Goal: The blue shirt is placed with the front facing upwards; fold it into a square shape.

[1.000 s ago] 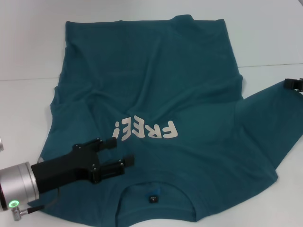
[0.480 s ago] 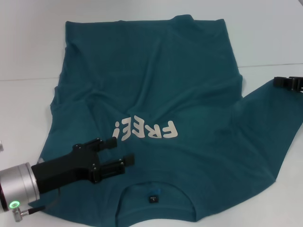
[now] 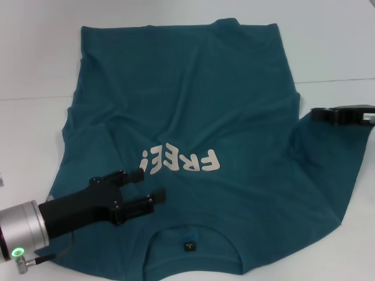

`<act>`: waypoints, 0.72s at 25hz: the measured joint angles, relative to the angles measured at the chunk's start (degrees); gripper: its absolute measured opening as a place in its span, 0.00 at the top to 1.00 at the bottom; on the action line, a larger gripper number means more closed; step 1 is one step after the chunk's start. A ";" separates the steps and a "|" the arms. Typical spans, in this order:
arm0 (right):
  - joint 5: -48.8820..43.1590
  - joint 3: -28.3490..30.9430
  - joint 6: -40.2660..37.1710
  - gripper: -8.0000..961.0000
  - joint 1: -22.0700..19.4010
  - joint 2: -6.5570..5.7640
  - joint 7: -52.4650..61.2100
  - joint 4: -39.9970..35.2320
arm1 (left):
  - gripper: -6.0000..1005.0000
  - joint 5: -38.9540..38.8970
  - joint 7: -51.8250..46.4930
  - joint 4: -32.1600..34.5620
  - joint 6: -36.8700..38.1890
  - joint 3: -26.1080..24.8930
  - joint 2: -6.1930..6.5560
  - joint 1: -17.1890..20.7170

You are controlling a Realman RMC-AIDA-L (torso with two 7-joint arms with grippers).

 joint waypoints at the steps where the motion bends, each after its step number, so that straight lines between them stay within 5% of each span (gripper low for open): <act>1: 0.00 0.00 0.00 0.97 0.00 0.00 0.00 0.00 | 0.18 -0.05 -0.02 0.00 -0.04 0.00 0.00 -0.01; 18: 0.01 -10.02 -0.21 0.92 5.64 2.85 0.64 0.69 | 0.18 -0.09 -0.18 -1.01 -1.84 0.00 0.00 -0.26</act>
